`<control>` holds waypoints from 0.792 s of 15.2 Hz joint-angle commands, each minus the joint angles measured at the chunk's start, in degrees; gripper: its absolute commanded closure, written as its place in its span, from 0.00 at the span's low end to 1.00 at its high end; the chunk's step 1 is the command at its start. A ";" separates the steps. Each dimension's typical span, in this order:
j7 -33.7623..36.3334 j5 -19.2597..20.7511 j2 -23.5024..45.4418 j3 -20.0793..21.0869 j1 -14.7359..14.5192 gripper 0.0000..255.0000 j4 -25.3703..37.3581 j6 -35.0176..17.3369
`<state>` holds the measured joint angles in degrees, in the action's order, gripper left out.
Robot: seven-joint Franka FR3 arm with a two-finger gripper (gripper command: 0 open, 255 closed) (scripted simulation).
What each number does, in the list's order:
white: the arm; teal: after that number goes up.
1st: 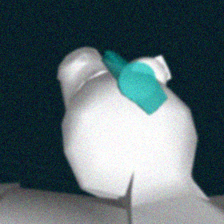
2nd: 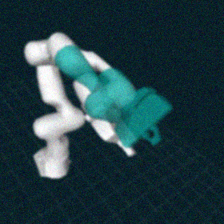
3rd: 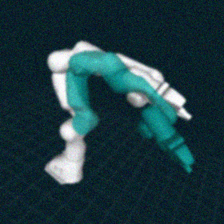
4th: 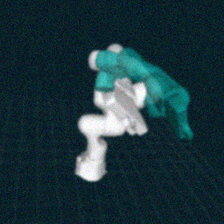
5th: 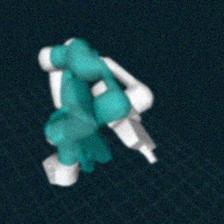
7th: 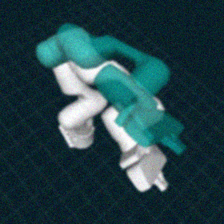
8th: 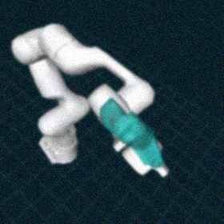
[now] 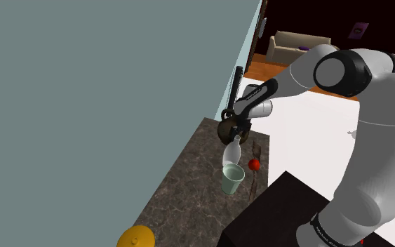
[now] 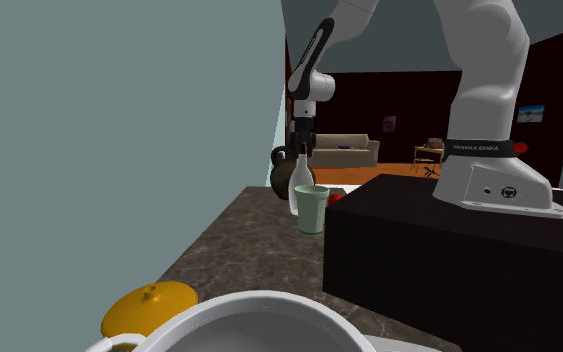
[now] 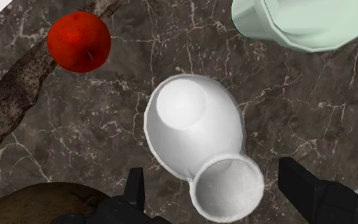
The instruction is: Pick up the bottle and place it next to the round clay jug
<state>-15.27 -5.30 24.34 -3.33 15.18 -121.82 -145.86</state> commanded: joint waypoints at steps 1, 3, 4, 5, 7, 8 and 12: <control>0.17 0.24 -1.59 -0.16 -0.08 0.00 -0.08 1.50; 0.49 0.70 -4.63 -0.46 -0.21 0.00 0.02 4.63; 0.61 0.89 -5.77 -0.56 -0.26 0.00 0.14 5.89; 0.61 0.89 -5.77 -0.55 -0.25 0.00 0.14 5.89; 0.61 0.89 -5.77 -0.55 -0.25 0.00 0.14 5.89; 0.61 0.89 -5.77 -0.55 -0.25 0.00 0.14 5.89; 0.61 0.89 -5.77 -0.55 -0.25 0.00 0.14 5.89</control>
